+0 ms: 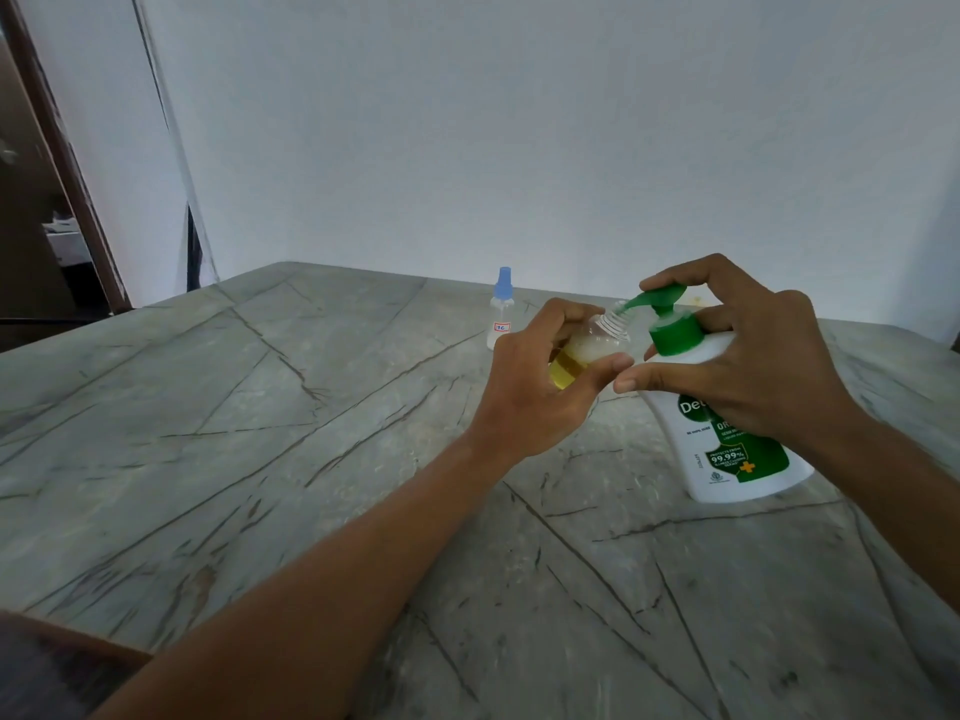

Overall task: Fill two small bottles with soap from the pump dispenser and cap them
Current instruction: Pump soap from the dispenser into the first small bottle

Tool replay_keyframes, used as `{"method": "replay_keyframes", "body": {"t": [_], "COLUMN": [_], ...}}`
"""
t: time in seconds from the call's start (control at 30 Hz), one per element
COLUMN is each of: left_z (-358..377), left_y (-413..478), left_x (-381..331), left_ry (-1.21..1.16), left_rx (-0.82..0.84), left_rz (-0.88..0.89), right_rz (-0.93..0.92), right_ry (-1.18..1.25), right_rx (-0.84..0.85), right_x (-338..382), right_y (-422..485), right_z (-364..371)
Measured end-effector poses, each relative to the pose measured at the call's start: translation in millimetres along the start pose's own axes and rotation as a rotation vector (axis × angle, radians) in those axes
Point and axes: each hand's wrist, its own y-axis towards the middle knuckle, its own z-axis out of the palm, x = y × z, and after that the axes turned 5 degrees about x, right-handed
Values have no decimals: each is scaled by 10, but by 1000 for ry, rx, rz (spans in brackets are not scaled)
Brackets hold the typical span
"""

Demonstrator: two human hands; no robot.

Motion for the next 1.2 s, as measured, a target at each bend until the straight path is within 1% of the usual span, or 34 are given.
{"method": "replay_keyframes", "body": {"t": [0.13, 0.4, 0.67, 0.8, 1.0, 1.2], "left_z": [-8, -13, -9, -5, 10, -16], "left_y": [10, 8, 13, 20, 12, 56], "left_x": [5, -13, -3, -11, -28, -51], "left_ry": [-9, 7, -8, -9, 9, -13], "left_rx": [-15, -8, -25, -25, 6, 22], "left_rz": [-7, 1, -21, -15, -3, -72], "right_rz": [-13, 2, -8, -22, -24, -42], "right_ry": [-10, 6, -8, -38, 15, 15], "right_rx": [20, -19, 45, 11, -15, 31], "right_x": [7, -7, 21, -11, -2, -21], "right_y": [1, -9, 11, 6, -15, -6], "right_z": [-3, 11, -10, 11, -10, -2]}}
